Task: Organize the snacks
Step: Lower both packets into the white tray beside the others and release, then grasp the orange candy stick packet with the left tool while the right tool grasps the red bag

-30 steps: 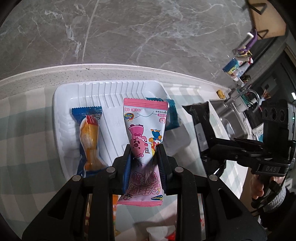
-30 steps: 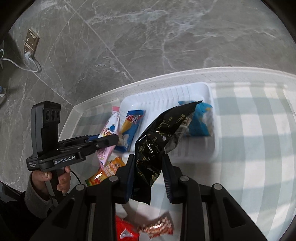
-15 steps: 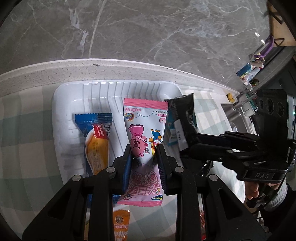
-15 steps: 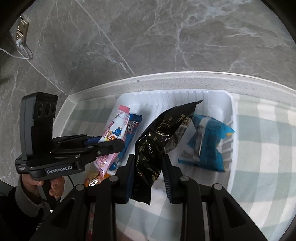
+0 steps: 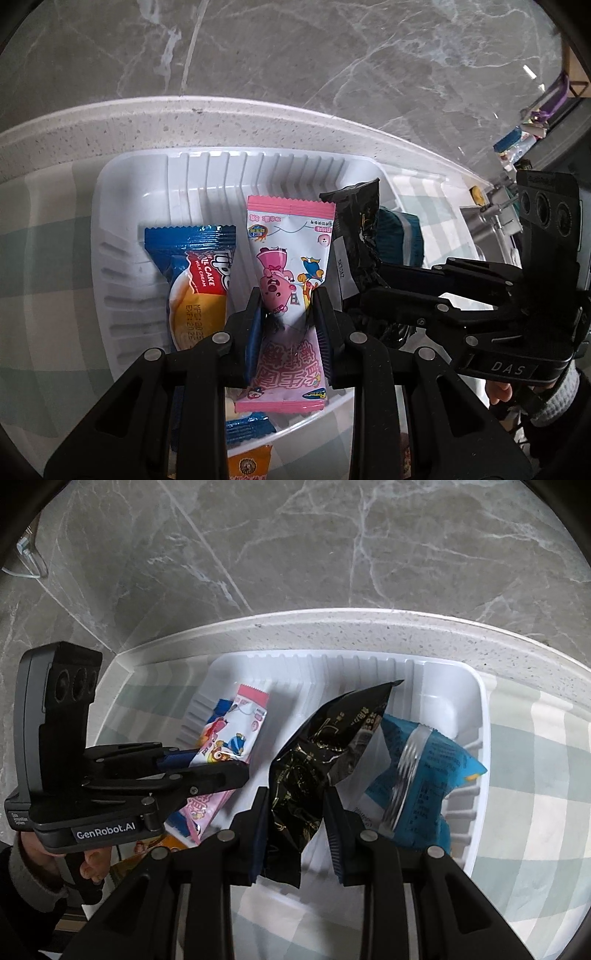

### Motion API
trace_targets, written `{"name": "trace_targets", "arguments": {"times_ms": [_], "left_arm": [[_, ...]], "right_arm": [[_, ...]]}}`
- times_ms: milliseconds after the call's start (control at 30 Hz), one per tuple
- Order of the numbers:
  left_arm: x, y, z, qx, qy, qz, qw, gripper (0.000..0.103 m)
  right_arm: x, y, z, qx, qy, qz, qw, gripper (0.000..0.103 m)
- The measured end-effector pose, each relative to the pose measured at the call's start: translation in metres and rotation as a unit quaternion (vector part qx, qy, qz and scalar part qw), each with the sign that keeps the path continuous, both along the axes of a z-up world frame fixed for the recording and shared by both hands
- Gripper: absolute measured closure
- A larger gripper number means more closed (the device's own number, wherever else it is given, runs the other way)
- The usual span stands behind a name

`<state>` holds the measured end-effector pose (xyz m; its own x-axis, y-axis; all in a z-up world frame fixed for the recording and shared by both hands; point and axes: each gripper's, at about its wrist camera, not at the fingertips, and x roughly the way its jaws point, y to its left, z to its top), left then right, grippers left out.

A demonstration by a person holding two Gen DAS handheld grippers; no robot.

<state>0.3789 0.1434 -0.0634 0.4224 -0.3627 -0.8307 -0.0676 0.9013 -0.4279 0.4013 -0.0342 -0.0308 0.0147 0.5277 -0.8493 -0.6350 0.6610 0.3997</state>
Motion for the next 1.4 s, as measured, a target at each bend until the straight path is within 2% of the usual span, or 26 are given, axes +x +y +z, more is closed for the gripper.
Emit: {"name": "trace_targets", "arguments": {"times_ms": [233,367,433,467,600,867,1100,1400], "left_arm": [[0.006,-0.008,-0.009,0.022,0.011,-0.003,0.9997,0.078],[0.005,-0.012,-0.005,0.028,0.0,0.003,0.9996,0.077],[0.004,-0.011,-0.002,0.033,-0.004,0.005,0.9994,0.07],[0.003,-0.011,0.001,0.032,-0.008,0.005,0.9994,0.062],[-0.005,-0.012,0.015,0.032,-0.024,0.001,0.9992,0.06],[-0.047,-0.013,0.048,0.049,-0.052,-0.006,0.9974,0.06],[-0.099,0.002,0.067,0.06,-0.062,-0.003,0.9962,0.06],[-0.154,0.009,0.07,0.076,-0.06,-0.008,0.9953,0.06]], "right_arm": [[0.001,-0.003,0.0,-0.007,-0.012,-0.01,1.0,0.069],[-0.002,-0.01,0.009,0.0,-0.016,-0.019,1.0,0.067],[-0.005,-0.013,0.015,0.005,-0.019,-0.022,1.0,0.067],[-0.008,-0.016,0.019,0.009,-0.021,-0.023,0.999,0.067],[-0.02,-0.03,0.034,0.021,-0.026,-0.029,0.999,0.067],[-0.059,-0.059,0.063,0.046,-0.031,-0.041,0.998,0.063],[-0.094,-0.077,0.073,0.05,-0.036,-0.05,0.997,0.057],[-0.134,-0.093,0.073,0.052,-0.026,-0.053,0.997,0.054]]}}
